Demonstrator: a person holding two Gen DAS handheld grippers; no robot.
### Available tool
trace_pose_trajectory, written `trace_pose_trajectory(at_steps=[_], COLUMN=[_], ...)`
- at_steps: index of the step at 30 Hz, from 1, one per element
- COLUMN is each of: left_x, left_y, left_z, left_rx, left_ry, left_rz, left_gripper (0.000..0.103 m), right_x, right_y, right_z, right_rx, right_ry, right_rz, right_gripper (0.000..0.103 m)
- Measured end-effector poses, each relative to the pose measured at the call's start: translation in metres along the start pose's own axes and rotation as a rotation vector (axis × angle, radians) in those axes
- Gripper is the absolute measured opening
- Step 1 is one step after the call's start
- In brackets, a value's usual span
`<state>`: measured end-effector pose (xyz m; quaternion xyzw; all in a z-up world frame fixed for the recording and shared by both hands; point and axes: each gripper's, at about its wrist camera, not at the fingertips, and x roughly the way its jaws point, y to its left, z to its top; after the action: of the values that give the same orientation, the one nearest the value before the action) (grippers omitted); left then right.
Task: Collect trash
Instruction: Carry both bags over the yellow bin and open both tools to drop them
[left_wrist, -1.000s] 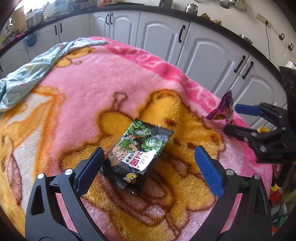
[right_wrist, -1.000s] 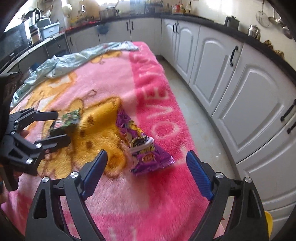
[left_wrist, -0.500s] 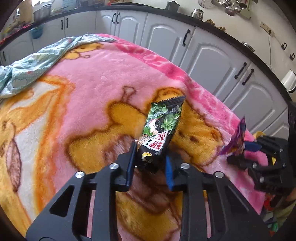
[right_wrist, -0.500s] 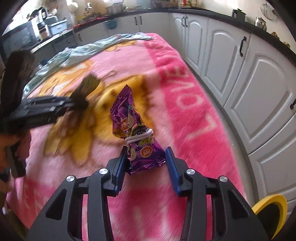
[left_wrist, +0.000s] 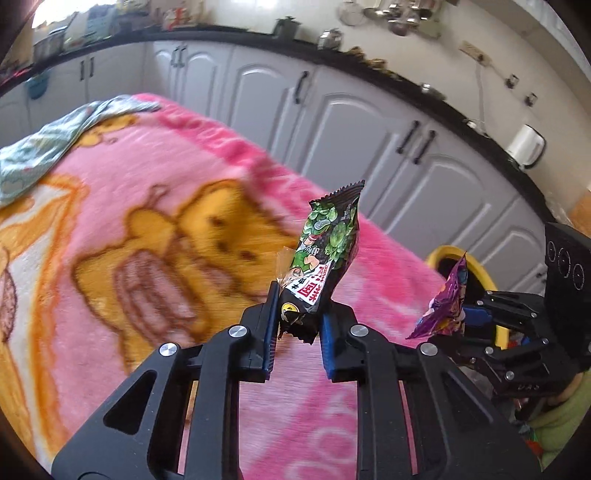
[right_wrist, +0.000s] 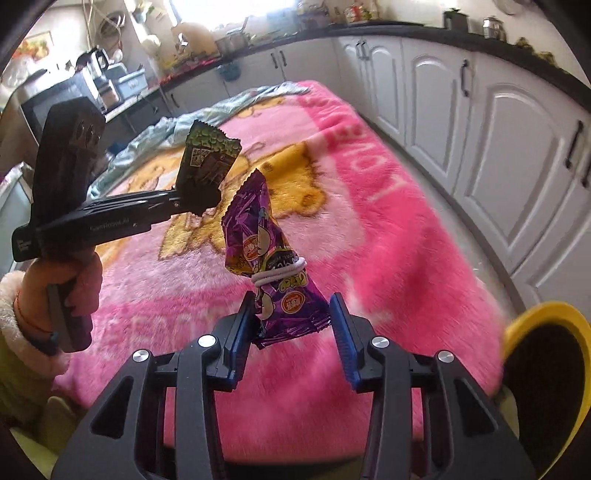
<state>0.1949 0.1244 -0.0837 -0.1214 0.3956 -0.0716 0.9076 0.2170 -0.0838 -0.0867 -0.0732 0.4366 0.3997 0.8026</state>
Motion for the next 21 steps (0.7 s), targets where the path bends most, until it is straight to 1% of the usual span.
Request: trace_pose_trajectory(at_steps=[5,10,17,21], left_x=[-0.004,-0.002,0.002,0.006], left_y=[-0.039,-0.083,-0.136,-0.157], left_z=[0.004,0.009,0.012,0.013], left_rx=[0.053,0.114,0.185,0.212], left_ry=[-0.013,-0.024,-0.029,-0.028], left_rz=[-0.044,-0.096,-0.149,-0.176], left_gripper=[0.014,0.014,0.013,0.014], right_x=[-0.046,-0.09,-0.136,-0.156], right_y=[-0.02,-0.053,-0.088,-0.106], right_z=[-0.023,-0.043,-0.062,-0.074], right_rx=[0.036,0.138,0.221,0.259], right_ry=[-0.058,-0.122,-0.211,-0.246], right_rz=[-0.06,-0.122,-0.216,-0.265], right_gripper=[0.039,0.039,0.039,0.039])
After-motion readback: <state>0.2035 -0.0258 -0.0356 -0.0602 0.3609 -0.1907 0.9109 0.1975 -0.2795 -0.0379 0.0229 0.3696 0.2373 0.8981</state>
